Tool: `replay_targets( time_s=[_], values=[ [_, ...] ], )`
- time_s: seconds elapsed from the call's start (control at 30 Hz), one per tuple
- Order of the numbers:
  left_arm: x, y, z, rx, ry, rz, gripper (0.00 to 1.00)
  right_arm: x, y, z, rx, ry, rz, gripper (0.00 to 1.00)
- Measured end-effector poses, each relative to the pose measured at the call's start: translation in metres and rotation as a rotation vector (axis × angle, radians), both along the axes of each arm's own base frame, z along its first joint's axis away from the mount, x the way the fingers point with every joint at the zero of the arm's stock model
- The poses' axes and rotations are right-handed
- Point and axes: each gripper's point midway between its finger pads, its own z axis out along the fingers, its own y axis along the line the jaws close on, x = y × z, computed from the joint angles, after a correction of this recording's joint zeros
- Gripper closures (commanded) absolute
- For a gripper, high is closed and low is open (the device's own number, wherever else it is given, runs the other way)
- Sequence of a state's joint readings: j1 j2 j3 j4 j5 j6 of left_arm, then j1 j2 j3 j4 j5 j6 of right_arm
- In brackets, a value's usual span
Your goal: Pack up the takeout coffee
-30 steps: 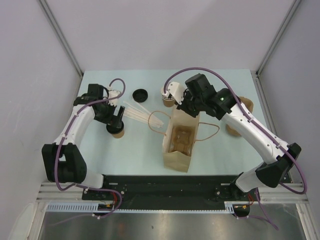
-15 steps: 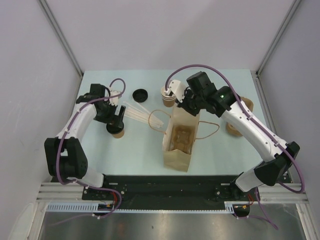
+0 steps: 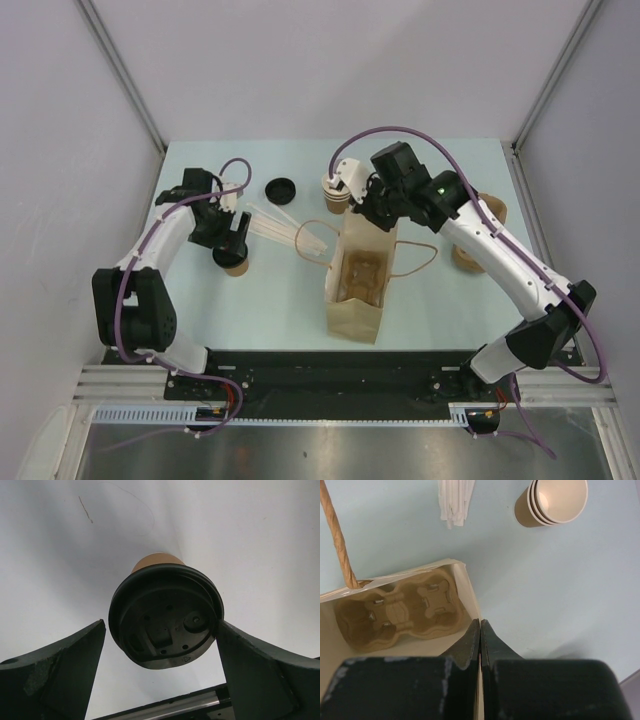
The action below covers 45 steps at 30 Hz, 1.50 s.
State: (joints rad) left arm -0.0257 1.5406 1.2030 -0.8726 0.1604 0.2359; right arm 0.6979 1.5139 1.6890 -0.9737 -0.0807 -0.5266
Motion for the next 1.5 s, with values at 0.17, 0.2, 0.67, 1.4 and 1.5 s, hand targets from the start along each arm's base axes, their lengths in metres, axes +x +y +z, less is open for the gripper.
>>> replay_targets(
  time_s=[0.17, 0.2, 0.67, 1.4, 1.5],
  values=[
    [0.001, 0.0, -0.001, 0.0, 0.002, 0.0, 0.11, 0.002, 0.001, -0.002, 0.004, 0.014, -0.016, 1.0],
    [0.001, 0.0, -0.002, 0.0, 0.002, 0.0, 0.11, 0.003, 0.001, -0.003, 0.007, 0.017, -0.022, 1.0],
    [0.001, -0.002, -0.002, -0.015, 0.005, 0.007, 0.39, 0.006, 0.0, 0.001, 0.047, 0.043, -0.082, 1.0],
    [-0.007, -0.009, 0.017, -0.046, -0.014, -0.04, 0.85, 0.009, 0.006, 0.003, 0.085, 0.058, -0.087, 1.0],
    [-0.006, -0.01, 0.025, -0.05, -0.037, -0.053, 0.94, 0.009, 0.007, 0.003, 0.09, 0.059, -0.083, 1.0]
  ],
)
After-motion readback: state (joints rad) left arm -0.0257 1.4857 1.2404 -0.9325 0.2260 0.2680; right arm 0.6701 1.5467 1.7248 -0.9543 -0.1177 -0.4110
